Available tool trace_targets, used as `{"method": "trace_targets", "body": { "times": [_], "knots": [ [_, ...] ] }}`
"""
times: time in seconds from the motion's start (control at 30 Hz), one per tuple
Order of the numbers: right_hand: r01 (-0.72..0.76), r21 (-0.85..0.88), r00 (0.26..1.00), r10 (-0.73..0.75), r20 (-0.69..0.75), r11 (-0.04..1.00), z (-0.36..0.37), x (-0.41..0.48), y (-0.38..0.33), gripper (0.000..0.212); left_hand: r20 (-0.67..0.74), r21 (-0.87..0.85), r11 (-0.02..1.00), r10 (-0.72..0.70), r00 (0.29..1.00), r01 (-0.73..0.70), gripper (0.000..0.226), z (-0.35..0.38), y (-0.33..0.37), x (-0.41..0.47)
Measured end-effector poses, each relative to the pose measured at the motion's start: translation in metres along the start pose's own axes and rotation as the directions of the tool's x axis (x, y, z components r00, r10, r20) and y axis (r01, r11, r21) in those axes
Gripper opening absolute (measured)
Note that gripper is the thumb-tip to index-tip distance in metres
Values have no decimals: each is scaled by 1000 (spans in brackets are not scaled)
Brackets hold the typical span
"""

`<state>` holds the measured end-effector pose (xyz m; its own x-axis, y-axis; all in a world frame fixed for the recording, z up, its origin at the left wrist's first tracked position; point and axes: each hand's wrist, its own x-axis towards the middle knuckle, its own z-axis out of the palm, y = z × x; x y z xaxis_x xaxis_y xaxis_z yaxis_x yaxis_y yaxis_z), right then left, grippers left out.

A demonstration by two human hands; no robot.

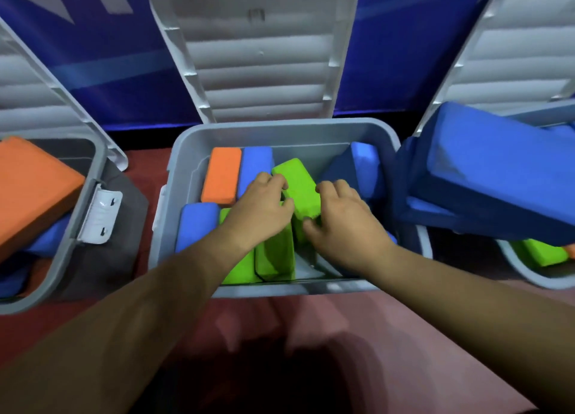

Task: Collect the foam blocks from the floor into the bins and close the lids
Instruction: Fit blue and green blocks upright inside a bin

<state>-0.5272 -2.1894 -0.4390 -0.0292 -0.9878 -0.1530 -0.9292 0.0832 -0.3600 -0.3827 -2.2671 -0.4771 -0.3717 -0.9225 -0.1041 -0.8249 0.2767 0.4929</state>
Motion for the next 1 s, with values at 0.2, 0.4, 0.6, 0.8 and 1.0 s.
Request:
{"method": "trace_targets", "body": {
  "times": [0.2, 0.4, 0.6, 0.8, 1.0],
  "knots": [
    [-276, -124, 952, 289, 97, 953, 25, -23, 70, 64, 114, 105, 992, -89, 989, 77, 61, 54, 24, 50],
    [-371, -74, 902, 379, 208, 926, 58, -16, 107, 93, 187, 143, 943, -323, 928, 299, 79, 85, 22, 82],
    [-324, -53, 911, 327, 250, 944, 69, -11, 109, 71, 37, 51, 938, -345, 938, 343, 61, 96, 36, 86],
    [-322, 33, 925, 307, 223, 946, 72, -16, 113, 70, -130, 81, 993, -75, 989, 86, 55, 69, 44, 97],
    [-312, 28, 940, 304, 157, 950, 68, -18, 106, 63, 164, 233, 972, -13, 986, -26, 62, 77, -6, 102]
  ]
}}
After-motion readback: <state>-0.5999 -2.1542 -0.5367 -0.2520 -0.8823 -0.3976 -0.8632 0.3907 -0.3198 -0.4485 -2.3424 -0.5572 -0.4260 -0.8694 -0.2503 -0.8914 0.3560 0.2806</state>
